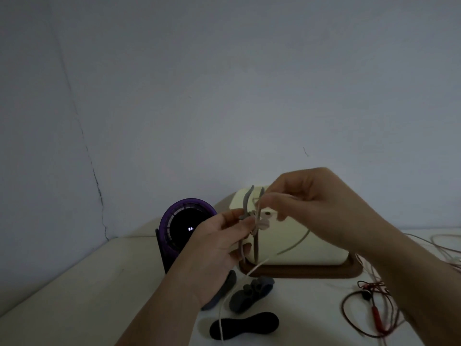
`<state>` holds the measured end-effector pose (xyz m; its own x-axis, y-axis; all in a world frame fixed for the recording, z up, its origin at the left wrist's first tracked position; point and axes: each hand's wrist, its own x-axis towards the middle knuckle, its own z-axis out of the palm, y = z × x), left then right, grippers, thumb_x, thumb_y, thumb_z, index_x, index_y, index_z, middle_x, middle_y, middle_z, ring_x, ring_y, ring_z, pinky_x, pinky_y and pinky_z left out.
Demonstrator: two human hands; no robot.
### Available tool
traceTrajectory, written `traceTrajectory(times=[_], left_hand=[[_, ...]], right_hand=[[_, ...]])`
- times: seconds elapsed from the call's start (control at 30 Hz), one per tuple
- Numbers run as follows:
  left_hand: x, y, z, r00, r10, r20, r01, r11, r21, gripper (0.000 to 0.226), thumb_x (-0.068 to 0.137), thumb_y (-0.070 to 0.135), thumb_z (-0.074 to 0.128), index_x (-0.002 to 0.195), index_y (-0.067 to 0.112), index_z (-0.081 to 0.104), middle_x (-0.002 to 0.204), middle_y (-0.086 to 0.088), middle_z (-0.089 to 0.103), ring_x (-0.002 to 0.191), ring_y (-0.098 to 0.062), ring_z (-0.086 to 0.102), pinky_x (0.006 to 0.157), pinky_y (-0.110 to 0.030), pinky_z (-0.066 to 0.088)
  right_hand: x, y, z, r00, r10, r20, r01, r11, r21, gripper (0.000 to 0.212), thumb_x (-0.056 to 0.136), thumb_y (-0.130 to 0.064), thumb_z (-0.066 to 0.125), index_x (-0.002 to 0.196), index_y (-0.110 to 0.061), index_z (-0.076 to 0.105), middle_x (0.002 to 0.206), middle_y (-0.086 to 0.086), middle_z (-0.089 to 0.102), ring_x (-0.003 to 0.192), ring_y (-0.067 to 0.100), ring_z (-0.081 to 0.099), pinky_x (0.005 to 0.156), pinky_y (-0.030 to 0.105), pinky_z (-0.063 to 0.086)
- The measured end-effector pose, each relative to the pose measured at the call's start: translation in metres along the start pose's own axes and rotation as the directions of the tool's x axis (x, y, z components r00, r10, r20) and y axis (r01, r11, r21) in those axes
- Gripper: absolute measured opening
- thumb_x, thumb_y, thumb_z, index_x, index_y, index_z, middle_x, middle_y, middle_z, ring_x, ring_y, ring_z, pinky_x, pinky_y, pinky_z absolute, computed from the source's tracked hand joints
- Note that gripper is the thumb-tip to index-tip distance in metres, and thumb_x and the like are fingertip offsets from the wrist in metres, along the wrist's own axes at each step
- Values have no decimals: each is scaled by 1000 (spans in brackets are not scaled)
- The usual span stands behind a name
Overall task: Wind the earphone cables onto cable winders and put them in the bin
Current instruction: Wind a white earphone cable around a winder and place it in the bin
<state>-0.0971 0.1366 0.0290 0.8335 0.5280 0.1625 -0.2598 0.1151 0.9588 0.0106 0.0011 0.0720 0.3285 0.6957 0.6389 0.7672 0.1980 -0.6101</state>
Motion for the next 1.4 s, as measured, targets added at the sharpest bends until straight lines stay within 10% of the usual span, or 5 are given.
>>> traceTrajectory(times=[0.37, 0.6, 0.8, 0.97, 1.4], left_hand=[[-7, -3, 8, 996, 83, 11, -81, 916, 393, 24, 77, 16, 71, 99, 23, 66, 85, 6, 74, 71, -8, 62, 81, -36, 52], [-11, 1, 5, 978, 43, 204, -101, 953, 285, 32, 72, 22, 78, 102, 19, 70, 103, -5, 73, 97, -21, 69, 87, -36, 53], [-14, 2, 9, 948, 52, 316, -111, 979, 172, 31, 74, 8, 69, 105, 12, 68, 100, -8, 72, 92, -22, 68, 79, -30, 56], [-14, 7, 9, 951, 157, 267, -210, 960, 183, 26, 71, 16, 73, 95, 25, 76, 102, -6, 73, 96, -24, 68, 85, -35, 56], [-9, 11, 4, 970, 186, 159, -182, 983, -38, 28, 66, 14, 76, 94, 11, 75, 103, -15, 72, 87, -24, 70, 75, -30, 59]], right_hand=[[6, 20, -15, 998, -6, -68, -6, 983, -181, 27, 72, -51, 65, 68, -25, 70, 43, -10, 48, 40, 4, 39, 43, 14, 28], [10, 47, -30, 991, -14, 136, -23, 964, 266, 48, 57, -67, 74, 73, -22, 73, 72, 14, 60, 70, 22, 49, 70, 37, 41], [8, 68, -8, 933, -4, 360, -259, 687, 679, 40, 57, -44, 86, 66, -11, 66, 62, 6, 55, 58, 15, 53, 60, 21, 50], [6, 74, 22, 895, 94, 437, -414, 540, 732, 43, 74, -40, 77, 89, -1, 67, 86, 21, 44, 73, 30, 32, 70, 33, 33], [-2, 71, 49, 824, 8, 567, -553, 229, 801, 28, 87, -32, 62, 63, -18, 60, 51, -9, 42, 39, 1, 31, 49, 18, 18]])
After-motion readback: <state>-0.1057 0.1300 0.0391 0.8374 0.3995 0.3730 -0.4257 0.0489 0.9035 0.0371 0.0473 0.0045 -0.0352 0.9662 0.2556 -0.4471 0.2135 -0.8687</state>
